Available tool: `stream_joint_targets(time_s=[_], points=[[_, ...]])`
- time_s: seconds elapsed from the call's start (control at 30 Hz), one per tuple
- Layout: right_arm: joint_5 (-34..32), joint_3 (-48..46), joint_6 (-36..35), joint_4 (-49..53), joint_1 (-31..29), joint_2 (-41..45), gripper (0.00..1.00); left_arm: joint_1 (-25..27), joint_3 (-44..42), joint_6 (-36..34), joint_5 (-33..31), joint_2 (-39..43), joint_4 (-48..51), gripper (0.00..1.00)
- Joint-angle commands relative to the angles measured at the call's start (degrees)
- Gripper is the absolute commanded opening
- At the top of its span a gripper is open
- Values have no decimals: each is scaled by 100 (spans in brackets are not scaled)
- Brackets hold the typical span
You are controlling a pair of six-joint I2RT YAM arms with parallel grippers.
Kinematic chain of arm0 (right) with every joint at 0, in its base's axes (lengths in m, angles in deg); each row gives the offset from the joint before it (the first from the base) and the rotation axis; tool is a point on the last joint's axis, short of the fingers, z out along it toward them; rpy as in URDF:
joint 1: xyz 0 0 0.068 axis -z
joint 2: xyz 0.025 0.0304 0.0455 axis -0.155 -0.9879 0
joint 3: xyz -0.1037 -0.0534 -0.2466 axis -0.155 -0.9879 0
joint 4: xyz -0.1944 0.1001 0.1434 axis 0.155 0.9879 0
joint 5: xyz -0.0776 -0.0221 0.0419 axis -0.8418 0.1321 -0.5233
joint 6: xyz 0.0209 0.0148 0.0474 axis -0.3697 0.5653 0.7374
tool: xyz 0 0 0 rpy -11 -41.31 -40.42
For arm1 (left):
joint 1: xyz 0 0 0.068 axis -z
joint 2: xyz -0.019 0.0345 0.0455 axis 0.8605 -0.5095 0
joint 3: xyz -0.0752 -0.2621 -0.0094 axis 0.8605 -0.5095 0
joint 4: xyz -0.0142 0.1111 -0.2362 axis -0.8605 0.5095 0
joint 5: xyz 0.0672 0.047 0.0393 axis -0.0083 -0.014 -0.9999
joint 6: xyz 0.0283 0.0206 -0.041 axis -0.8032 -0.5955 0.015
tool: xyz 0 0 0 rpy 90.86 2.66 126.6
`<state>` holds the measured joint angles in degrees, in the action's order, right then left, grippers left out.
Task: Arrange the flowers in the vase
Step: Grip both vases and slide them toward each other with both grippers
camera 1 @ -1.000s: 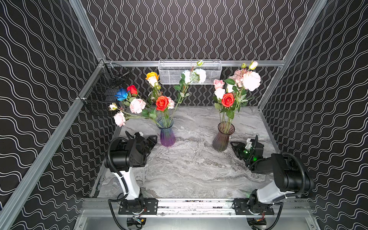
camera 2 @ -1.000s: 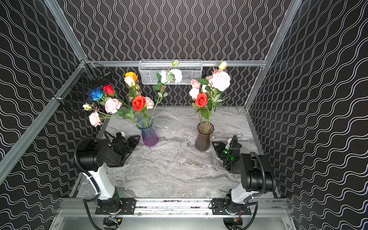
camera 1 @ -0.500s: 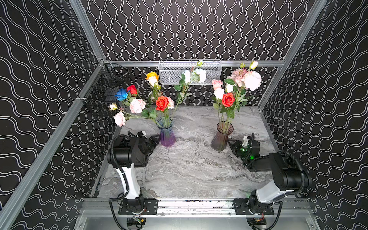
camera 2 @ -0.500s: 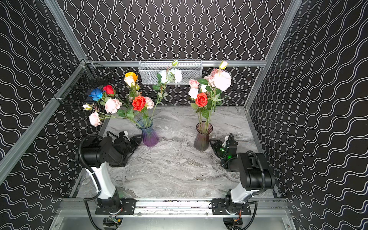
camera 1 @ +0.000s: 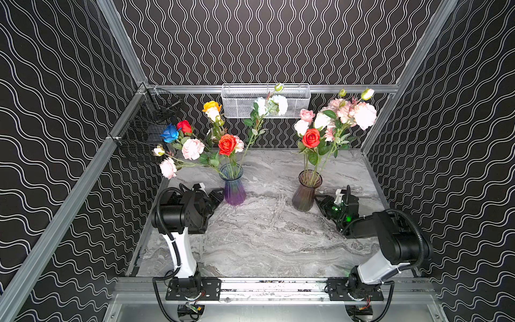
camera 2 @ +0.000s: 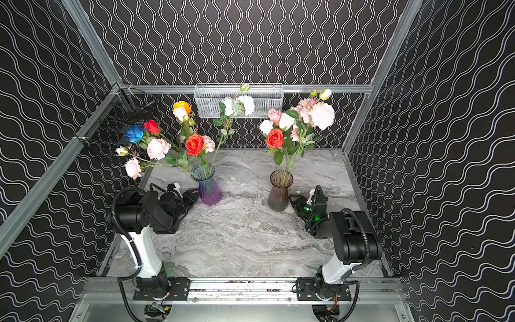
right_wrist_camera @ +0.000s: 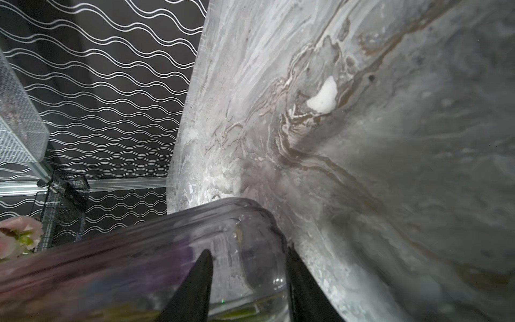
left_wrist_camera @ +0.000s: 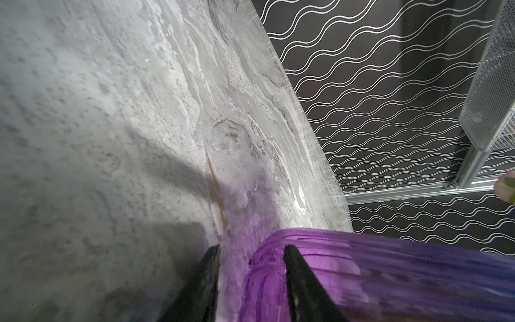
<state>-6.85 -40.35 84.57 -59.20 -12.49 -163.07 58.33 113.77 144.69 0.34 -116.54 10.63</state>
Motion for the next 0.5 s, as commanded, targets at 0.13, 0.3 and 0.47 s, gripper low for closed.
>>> stream_joint_targets(time_s=[0.13, 0.3, 0.47], points=[[-72, 70, -39, -122, -73, 37, 44, 200, 68, -57, 76, -33, 141, 42], [-89, 70, -31, -135, -72, 11, 44, 218, 104, -55, 104, -107, 117, 42], [-105, 94, -54, -113, -81, -6, 44, 245, 121, -107, 84, -64, 168, 42]])
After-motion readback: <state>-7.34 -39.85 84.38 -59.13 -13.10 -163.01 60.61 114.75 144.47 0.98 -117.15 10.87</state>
